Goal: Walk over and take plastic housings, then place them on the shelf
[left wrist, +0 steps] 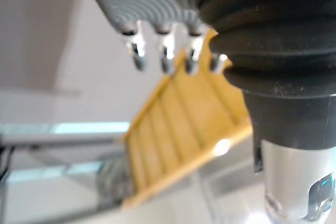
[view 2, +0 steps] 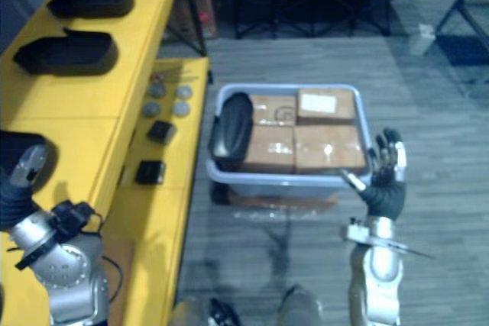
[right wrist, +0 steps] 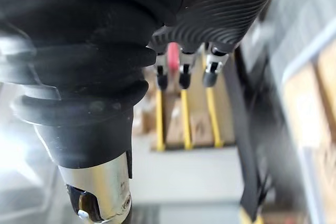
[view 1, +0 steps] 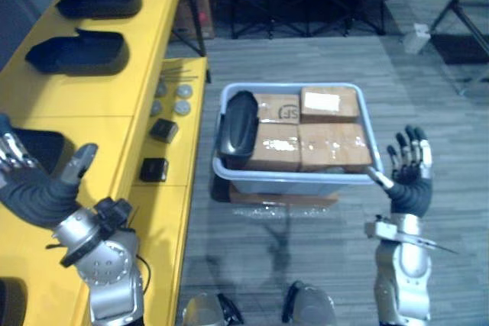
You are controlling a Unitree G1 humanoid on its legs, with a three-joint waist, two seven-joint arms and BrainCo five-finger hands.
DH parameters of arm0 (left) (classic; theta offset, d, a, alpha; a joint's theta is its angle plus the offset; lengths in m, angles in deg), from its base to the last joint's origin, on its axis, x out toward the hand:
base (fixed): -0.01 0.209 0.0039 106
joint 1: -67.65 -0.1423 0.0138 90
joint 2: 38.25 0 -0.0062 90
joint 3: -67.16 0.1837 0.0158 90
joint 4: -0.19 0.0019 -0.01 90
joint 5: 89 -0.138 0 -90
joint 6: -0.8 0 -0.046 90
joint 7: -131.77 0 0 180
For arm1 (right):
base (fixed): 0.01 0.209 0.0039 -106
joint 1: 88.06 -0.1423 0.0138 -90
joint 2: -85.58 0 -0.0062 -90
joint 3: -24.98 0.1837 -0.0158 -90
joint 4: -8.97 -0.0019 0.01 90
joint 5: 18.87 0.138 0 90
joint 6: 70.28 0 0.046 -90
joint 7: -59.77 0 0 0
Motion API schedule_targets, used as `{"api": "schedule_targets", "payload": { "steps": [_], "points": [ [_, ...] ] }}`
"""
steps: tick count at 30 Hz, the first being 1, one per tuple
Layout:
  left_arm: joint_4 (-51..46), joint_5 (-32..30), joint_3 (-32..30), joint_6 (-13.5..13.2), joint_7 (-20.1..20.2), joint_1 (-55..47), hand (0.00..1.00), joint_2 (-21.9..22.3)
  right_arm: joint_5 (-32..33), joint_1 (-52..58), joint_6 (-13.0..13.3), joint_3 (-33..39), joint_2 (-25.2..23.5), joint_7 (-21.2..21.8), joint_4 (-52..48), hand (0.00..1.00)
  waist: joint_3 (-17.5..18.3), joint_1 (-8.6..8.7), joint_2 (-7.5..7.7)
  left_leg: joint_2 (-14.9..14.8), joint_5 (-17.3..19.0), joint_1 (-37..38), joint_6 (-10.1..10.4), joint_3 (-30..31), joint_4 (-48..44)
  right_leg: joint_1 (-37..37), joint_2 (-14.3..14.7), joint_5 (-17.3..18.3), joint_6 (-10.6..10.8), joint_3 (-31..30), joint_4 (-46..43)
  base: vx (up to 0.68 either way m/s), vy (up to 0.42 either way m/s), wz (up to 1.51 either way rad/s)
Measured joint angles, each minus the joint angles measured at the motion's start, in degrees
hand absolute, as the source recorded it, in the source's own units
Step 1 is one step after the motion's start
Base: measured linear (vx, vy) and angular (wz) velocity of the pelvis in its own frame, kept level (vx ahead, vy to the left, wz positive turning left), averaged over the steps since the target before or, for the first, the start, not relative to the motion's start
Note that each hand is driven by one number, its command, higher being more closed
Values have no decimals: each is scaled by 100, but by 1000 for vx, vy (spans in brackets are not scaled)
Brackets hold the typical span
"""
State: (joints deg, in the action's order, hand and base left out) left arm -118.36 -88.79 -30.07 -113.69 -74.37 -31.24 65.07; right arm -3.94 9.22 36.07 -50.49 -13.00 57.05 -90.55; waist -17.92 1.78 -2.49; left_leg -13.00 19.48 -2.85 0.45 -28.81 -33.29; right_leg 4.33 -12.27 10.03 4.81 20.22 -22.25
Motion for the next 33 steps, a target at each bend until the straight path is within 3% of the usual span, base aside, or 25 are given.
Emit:
{"api": "schedule_targets", "payload": {
  "steps": [1,3,5,6,8,10,13,18,20,26,33],
  "points": [
    [58,105,297,118,408,-319,0,67,7,1,-20,48,145,-11,186,0,43,48,-97,41,-240,98,265,195,631,123,44,-36,37,-183,-6,-14,10,-69],
    [409,182,510,287,710,-484,0,87,18,7,-24,118,153,-98,383,0,94,79,-188,182,-258,195,285,112,892,186,18,-143,103,-325,77,1,54,-42],
    [1273,260,792,754,1176,-368,0,25,138,-120,-60,293,192,-226,922,0,95,87,-190,327,-302,182,229,117,1004,202,-71,-267,178,-336,198,-18,93,0],
    [1472,268,877,885,1275,-346,0,-19,195,-210,-78,327,231,-243,1086,0,84,84,-172,367,-311,174,214,130,1019,211,-99,-280,194,-336,199,-52,100,9],
    [2210,182,1299,1395,1510,-329,0,-342,476,-761,-196,340,556,-281,1868,0,59,64,-132,508,-362,109,128,174,1085,270,-231,-326,243,-317,213,-62,77,14],
    [2585,150,1433,1656,1564,-305,0,-411,606,-1343,-313,328,930,-359,2593,0,-63,24,-164,596,-405,22,61,317,1082,257,-291,-416,267,-252,246,-60,48,25],
    [2822,227,1566,1784,1667,-248,0,-423,699,-2004,-382,223,1469,-452,3525,0,-280,-120,-241,727,-535,-188,-46,542,1085,263,-439,-491,289,-1,264,-83,27,47],
    [3650,210,2009,1916,1699,-206,0,-585,913,-3536,-410,-227,2241,-692,5231,0,-542,-349,-448,870,-631,-694,-108,1018,845,419,-646,-509,301,344,68,-100,7,45],
    [4201,240,2235,1920,1618,-203,0,-572,1026,-4295,-410,-424,2620,-767,5953,0,-590,-582,-524,903,-644,-1017,-130,1161,682,634,-710,-508,300,433,-80,-100,11,36],
    [5396,460,2448,1879,1483,-153,0,-517,1151,-5714,-616,-1094,3235,-885,6929,0,-798,-893,-697,1049,-700,-1565,-222,1458,401,958,-922,-507,290,648,-329,-106,35,29],
    [5886,674,2487,1244,1359,112,0,-291,1134,-6494,-1026,-1543,3437,-1117,7307,0,-919,-1266,-944,1116,-761,-1958,-320,1644,246,1157,-1066,-532,267,821,-477,-62,28,15]
  ]
}}
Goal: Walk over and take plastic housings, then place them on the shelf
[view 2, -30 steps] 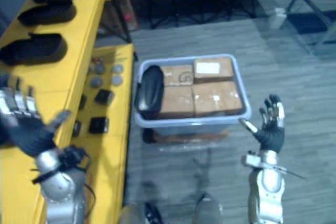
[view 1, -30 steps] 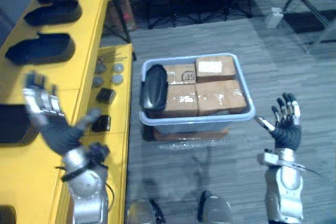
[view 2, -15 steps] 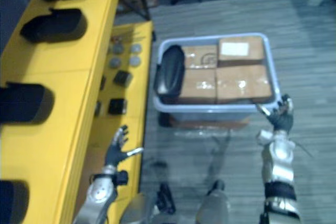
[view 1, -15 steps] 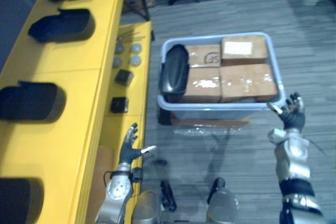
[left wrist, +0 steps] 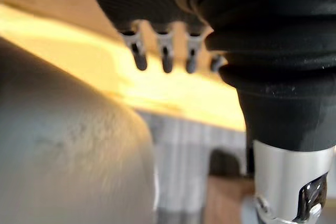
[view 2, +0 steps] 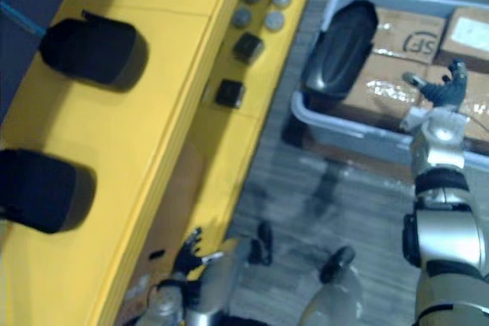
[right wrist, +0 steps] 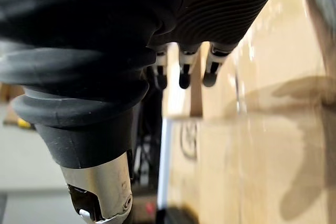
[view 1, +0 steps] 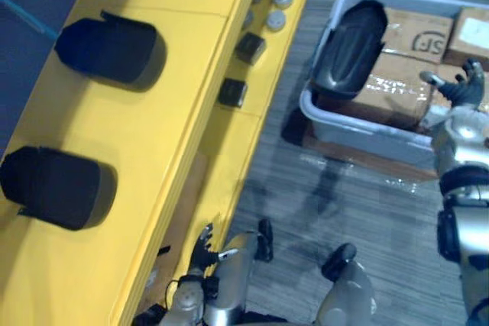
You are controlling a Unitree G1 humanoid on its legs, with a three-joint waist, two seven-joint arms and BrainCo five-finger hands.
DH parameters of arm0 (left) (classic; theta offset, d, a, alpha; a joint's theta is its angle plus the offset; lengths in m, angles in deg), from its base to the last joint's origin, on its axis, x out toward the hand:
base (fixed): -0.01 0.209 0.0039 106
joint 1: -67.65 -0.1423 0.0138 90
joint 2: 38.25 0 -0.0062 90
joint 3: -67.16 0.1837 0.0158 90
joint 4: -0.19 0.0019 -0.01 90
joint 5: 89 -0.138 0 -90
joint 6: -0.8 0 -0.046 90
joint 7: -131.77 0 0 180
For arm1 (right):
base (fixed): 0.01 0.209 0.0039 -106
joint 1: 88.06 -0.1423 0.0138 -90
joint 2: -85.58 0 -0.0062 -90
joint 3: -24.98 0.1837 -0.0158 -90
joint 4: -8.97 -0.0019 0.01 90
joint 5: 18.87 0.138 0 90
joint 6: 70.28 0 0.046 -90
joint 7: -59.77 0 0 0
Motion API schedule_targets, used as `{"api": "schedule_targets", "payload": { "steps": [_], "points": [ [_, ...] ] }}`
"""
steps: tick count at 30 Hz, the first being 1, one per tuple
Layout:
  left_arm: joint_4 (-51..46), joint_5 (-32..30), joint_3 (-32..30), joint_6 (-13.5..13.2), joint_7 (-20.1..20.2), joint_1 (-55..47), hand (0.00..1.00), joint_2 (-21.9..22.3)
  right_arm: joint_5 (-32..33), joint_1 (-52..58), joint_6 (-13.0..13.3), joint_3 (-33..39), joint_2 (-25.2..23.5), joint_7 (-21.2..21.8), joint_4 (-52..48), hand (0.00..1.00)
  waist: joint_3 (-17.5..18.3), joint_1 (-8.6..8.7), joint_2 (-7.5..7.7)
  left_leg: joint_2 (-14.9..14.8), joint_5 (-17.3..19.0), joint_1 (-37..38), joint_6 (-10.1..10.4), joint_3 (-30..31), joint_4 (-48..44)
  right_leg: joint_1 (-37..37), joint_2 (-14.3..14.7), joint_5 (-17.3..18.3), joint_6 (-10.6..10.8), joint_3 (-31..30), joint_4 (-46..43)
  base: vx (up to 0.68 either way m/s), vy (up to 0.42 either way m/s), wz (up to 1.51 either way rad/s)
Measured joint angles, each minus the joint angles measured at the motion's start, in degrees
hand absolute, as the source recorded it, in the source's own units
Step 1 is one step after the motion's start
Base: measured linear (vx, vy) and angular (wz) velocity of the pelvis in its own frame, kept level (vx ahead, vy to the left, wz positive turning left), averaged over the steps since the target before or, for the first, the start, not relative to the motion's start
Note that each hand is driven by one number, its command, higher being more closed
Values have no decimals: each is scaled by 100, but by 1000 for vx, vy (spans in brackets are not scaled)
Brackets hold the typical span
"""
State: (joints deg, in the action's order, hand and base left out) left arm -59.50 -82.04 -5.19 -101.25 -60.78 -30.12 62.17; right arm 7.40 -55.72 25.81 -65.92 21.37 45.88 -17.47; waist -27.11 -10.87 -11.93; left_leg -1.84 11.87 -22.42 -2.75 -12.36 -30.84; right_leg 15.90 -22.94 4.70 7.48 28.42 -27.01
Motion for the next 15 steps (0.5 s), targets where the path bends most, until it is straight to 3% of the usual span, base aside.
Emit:
{"api": "schedule_targets", "payload": {
  "steps": [3,7,10,13,15],
  "points": [
    [203,205,-14,-207,14,66,0,49,-10,-196,-69,-161,123,-84,1,0,-11,-59,-117,20,-13,-161,-18,116,-61,37,-13,0,1,135,-6,-12,6,17],
    [379,445,-136,-406,16,106,0,145,-16,-387,-265,-452,151,-240,69,0,-16,-195,-154,48,-33,-237,-27,153,-66,89,-26,0,1,165,-38,18,-6,6],
    [392,478,-122,-478,51,123,0,171,-16,-552,-307,-482,208,-413,176,0,-7,-281,-207,103,-123,-385,-24,283,-17,141,-75,14,-17,328,-64,13,-18,22],
    [438,668,-105,-480,171,200,0,173,-13,-644,-515,-522,212,-614,340,0,-4,-438,-213,166,-180,-401,-13,307,57,206,-165,94,-41,360,-146,-7,-23,13],
    [472,708,-96,-480,207,202,0,174,-15,-650,-603,-589,224,-624,373,0,23,-448,-250,187,-187,-457,-4,388,39,196,-188,131,-56,450,-186,-21,-20,19]
  ]
}}
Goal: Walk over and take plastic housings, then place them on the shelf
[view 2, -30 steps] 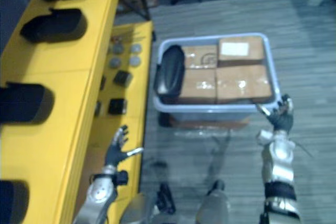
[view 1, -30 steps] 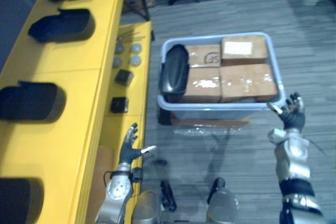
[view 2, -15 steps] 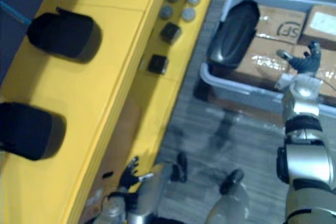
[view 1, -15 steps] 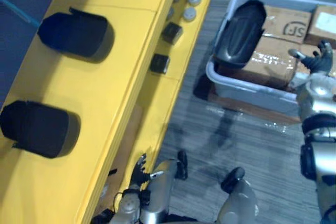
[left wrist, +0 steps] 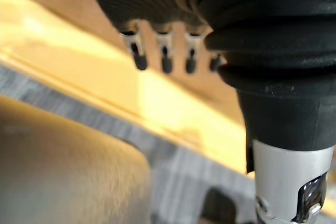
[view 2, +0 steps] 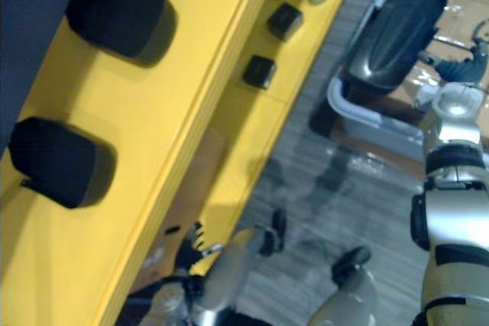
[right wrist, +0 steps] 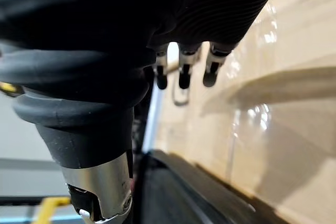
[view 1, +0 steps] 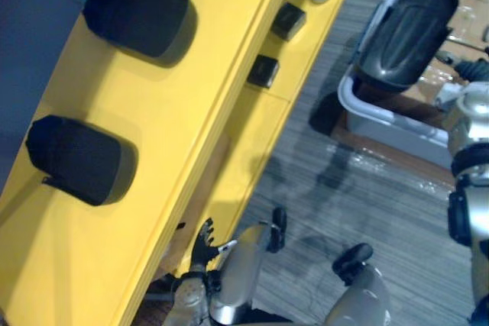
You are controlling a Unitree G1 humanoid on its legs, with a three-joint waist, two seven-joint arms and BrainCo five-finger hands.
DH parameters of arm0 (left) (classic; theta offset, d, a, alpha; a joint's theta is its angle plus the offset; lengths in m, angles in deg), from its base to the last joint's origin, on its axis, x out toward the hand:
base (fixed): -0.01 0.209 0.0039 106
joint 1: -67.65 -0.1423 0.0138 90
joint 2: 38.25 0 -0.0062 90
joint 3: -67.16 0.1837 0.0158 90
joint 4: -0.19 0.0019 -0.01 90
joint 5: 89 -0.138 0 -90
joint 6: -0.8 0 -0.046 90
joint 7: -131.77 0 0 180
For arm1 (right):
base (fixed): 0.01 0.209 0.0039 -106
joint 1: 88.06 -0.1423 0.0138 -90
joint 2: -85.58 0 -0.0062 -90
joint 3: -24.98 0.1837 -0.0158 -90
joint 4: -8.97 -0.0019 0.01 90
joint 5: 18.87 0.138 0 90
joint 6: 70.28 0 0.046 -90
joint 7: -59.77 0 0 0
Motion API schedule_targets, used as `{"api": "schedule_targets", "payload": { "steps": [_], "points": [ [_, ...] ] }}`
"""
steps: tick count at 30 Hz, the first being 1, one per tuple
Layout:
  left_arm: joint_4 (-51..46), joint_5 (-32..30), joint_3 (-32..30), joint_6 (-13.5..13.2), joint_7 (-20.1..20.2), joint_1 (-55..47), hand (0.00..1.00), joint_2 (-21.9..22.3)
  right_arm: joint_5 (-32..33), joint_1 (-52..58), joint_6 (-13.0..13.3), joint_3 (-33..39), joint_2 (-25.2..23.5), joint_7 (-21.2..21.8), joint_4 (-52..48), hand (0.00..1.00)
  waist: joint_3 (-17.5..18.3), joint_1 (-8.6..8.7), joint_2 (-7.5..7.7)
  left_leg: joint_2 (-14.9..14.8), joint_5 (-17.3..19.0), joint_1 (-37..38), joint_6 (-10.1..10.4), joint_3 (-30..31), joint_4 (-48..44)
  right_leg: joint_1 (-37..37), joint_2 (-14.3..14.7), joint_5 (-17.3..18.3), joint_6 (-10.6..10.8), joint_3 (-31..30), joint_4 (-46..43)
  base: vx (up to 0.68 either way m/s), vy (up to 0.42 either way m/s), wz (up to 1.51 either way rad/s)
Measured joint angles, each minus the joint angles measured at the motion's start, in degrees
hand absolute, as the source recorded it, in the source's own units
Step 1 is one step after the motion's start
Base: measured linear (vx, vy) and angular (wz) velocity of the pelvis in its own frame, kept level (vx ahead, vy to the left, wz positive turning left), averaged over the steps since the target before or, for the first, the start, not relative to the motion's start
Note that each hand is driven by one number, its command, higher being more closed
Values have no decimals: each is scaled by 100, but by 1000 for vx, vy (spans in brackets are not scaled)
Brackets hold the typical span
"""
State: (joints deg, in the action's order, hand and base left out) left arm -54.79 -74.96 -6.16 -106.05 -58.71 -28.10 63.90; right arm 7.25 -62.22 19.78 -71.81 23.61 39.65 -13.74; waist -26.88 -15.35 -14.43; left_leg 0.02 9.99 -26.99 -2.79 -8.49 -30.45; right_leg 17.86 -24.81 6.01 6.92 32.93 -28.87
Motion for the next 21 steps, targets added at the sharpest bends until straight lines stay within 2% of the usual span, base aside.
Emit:
{"api": "schedule_targets", "payload": {
  "steps": [3,5,9,10,14,16,20,21],
  "points": [
    [55,192,45,2,75,2,0,9,-28,-24,-166,-21,126,-13,69,0,58,-72,-80,31,-37,-103,-1,50,13,65,-25,10,1,53,-24,-16,-3,12],
    [160,278,84,12,159,6,0,39,-216,-40,-347,-81,326,-193,94,0,154,-126,-211,81,-53,-219,-8,148,28,94,-57,15,6,168,-30,-10,14,19],
    [264,587,180,27,234,23,0,42,-389,-141,-732,-138,583,-558,109,0,231,-229,-315,123,-94,-312,-16,214,97,120,-87,23,7,299,-1,11,7,14],
    [281,601,210,27,255,42,0,42,-447,-145,-881,-136,669,-689,117,100,252,-285,-343,127,-95,-322,-16,225,99,121,-84,24,7,316,14,32,4,6],
    [323,635,256,31,269,62,0,43,-558,-189,-1210,-135,737,-1251,101,100,304,-399,-412,132,-95,-352,-15,271,105,99,-60,33,-8,392,64,41,0,5],
    [332,715,278,34,270,67,0,43,-584,-205,-1385,-130,859,-1367,102,100,323,-448,-436,133,-95,-397,-14,319,99,89,-51,64,-49,479,75,18,-8,10],
    [349,849,293,35,279,69,0,43,-739,-237,-1649,-135,1040,-1337,107,100,332,-505,-448,141,-101,-401,-2,325,184,93,-45,68,-49,499,112,3,-2,2],
    [380,850,291,34,313,75,0,43,-980,-271,-1842,-193,1133,-1221,108,100,352,-526,-473,146,-116,-402,13,331,226,93,-38,66,-46,519,149,0,0,0]
  ]
}}
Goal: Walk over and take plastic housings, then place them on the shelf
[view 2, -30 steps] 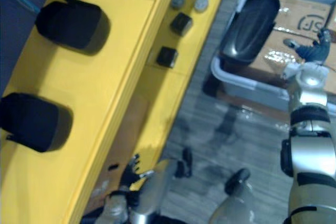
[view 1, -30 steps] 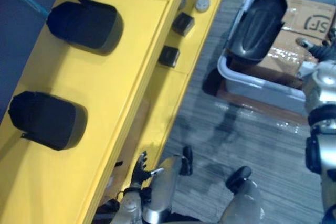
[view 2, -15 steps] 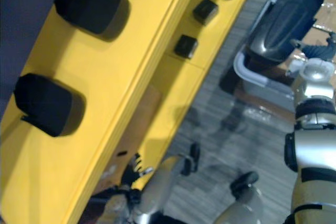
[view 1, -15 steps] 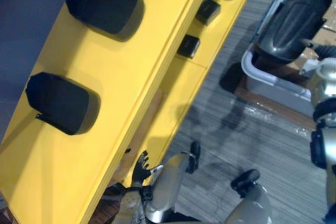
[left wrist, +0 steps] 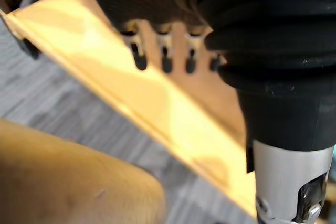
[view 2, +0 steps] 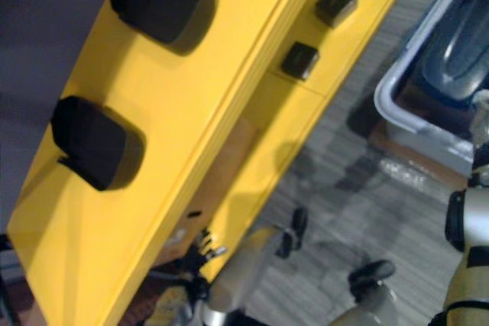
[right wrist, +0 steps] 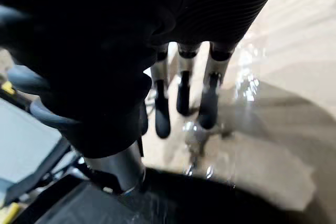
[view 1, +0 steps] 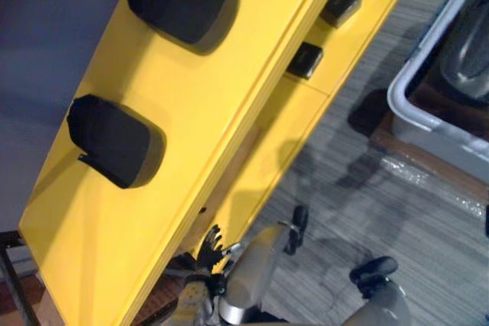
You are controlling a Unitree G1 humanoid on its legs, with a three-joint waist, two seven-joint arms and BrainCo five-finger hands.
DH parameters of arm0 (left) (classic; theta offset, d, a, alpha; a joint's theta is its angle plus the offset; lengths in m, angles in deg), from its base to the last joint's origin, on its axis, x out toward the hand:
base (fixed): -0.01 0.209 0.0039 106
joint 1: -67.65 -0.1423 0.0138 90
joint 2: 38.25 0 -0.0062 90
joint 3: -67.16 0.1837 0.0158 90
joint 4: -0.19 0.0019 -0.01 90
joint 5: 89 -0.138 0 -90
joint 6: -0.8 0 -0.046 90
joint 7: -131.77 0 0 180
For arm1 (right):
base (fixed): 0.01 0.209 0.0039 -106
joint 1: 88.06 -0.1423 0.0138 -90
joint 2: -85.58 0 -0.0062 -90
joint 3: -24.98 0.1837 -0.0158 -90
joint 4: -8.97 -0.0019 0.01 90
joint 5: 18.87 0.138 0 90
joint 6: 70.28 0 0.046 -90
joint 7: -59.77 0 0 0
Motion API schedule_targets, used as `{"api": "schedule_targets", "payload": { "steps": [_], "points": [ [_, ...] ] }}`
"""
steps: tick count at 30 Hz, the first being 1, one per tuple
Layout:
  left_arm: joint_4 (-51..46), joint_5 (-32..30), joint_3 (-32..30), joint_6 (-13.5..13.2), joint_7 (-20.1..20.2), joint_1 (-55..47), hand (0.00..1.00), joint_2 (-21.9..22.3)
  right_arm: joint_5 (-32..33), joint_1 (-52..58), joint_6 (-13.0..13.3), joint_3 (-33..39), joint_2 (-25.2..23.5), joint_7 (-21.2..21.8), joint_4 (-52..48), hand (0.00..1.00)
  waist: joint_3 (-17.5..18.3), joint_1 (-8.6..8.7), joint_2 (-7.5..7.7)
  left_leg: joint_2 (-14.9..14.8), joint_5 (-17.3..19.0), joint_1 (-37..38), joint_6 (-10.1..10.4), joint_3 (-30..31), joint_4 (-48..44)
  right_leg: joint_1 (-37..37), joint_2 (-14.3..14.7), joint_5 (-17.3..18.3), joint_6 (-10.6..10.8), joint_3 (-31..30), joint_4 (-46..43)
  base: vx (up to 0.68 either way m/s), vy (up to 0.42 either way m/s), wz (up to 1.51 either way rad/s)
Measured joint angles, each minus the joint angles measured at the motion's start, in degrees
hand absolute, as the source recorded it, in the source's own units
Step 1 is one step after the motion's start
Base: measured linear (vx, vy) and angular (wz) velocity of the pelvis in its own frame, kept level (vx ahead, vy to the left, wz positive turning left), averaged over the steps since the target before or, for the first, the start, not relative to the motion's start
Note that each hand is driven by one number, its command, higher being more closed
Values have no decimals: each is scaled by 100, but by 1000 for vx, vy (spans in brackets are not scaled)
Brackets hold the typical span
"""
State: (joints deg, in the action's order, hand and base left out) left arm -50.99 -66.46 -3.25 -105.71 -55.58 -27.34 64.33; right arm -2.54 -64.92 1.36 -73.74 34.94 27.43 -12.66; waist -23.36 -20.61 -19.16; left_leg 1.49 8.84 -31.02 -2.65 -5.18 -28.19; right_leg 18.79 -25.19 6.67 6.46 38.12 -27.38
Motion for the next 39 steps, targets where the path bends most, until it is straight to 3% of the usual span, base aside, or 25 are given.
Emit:
{"api": "schedule_targets", "payload": {
  "steps": [7,12,15,18,19,22,27,29,34,35,39],
  "points": [
    [164,-8,-38,-64,197,4,0,-4,-1311,-211,-924,-413,189,538,72,100,59,-69,-76,12,-110,179,61,51,245,-149,22,18,-1,138,84,34,-25,5],
    [177,-106,-19,-250,253,-19,0,-45,-2151,-279,-1036,-558,208,925,229,100,65,-49,-83,10,-121,228,80,124,285,-258,34,54,-29,293,102,22,-17,7],
    [-173,-244,111,-313,243,-153,0,-76,-2850,-323,-1165,-894,207,1429,300,100,47,-36,-59,10,-120,312,80,113,306,-352,41,57,-37,313,137,0,0,0],
    [-878,-318,188,-350,243,-365,0,-85,-3272,-321,-958,-1081,160,1629,419,100,-17,41,24,-25,-119,356,81,83,303,-411,82,49,-34,329,181,-4,1,-3],
    [-1205,-261,184,-351,241,-412,0,-132,-3301,-319,-832,-1179,84,1629,430,100,-94,97,124,-81,-118,402,82,-15,290,-455,134,40,-32,300,235,-15,-7,-17],
    [-1960,-206,183,-360,195,-397,0,-336,-3536,-376,-380,-1308,-45,1575,403,100,-234,248,311,-250,-107,472,96,-158,236,-502,285,10,-69,211,319,-26,-19,-22],
    [-2668,69,195,-358,-33,-107,0,-381,-3764,-437,78,-1468,-151,1268,379,100,-432,473,587,-520,-100,504,111,-348,197,-468,556,-53,-156,57,452,-46,-37,-23],
    [-2785,216,193,-358,-56,-38,0,-381,-3788,-439,145,-1532,-193,1177,376,100,-439,513,597,-566,-100,506,112,-365,197,-465,612,-79,-184,34,492,-49,-29,-17],
    [-3237,473,182,-345,-147,699,0,-419,-3866,-453,461,-1558,-493,623,6,100,-591,749,819,-758,-147,592,185,-503,249,-374,801,-133,-261,-191,531,-61,-36,-23],
    [-3342,493,188,-270,-148,936,0,-418,-3868,-484,477,-1553,-596,466,-176,100,-655,837,914,-830,-175,617,227,-522,267,-378,887,-174,-322,-219,601,-68,-46,-18],
    [-3412,626,198,40,-259,1520,0,-399,-3928,-571,580,-1479,-747,147,-643,100,-722,991,1039,-959,-234,727,315,-648,399,-371,1048,-275,-426,-339,723,-70,-42,-21]
  ]
}}
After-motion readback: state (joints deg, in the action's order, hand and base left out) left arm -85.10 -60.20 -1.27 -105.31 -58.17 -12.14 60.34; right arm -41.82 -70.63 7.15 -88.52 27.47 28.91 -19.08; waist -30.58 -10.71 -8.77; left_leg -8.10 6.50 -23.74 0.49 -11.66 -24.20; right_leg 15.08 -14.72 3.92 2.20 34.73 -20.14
